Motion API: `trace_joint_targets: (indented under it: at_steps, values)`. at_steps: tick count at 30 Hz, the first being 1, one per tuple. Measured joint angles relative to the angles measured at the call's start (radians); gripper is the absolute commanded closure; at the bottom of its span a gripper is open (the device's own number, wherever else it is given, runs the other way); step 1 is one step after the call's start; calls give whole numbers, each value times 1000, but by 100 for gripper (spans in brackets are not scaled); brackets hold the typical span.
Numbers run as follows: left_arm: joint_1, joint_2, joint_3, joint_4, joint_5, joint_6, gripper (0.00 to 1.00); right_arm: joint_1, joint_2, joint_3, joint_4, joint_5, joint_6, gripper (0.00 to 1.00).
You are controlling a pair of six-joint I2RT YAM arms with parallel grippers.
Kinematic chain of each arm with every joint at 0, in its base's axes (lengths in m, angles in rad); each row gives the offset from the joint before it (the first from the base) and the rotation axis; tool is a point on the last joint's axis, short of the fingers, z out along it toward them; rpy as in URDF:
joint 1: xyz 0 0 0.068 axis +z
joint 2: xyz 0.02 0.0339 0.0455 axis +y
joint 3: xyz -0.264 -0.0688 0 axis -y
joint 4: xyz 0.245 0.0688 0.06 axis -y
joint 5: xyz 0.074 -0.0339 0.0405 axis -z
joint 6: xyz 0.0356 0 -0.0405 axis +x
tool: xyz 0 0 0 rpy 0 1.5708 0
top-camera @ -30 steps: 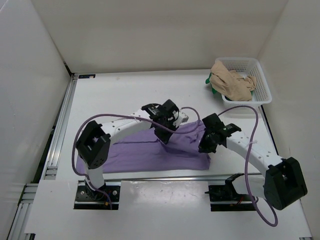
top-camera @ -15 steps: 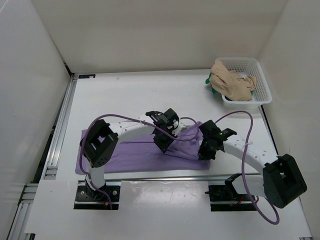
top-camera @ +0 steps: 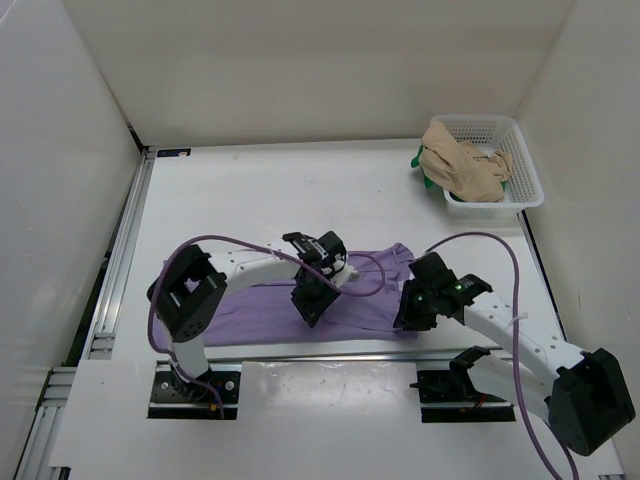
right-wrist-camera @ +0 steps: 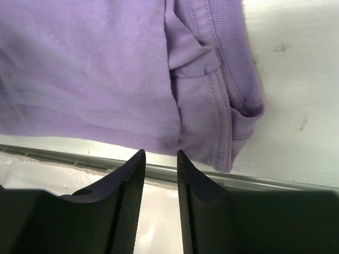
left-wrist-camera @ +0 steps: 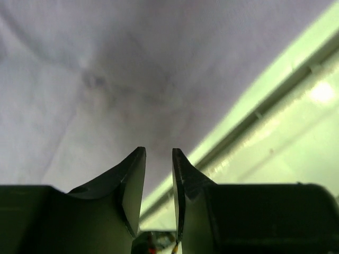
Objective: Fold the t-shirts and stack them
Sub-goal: Fold the other side of the tshirt into a rectangle, then rotate the tshirt 90 degrees
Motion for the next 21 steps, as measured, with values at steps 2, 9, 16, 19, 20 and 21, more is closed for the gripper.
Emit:
trace_joint_targets:
  at_steps: [2, 9, 16, 19, 20, 21]
  values:
    - [0, -24, 8, -39, 3, 0, 62, 0, 0, 2, -1, 3, -15, 76]
    - [71, -117, 15, -75, 13, 2, 55, -62, 127, 182, 1, 72, -42, 58]
    - [478, -227, -47, 73, -301, 5, 53, -151, 513, 496, 90, 123, -160, 56]
    - [700, -220, -80, 112, -425, 4, 53, -192, 652, 599, 112, 134, -198, 58]
    - [766, -214, -85, 119, -461, 4, 53, -201, 687, 622, 114, 137, -207, 59]
    - [837, -203, -87, 127, -488, 5, 53, -214, 725, 649, 114, 142, -215, 59]
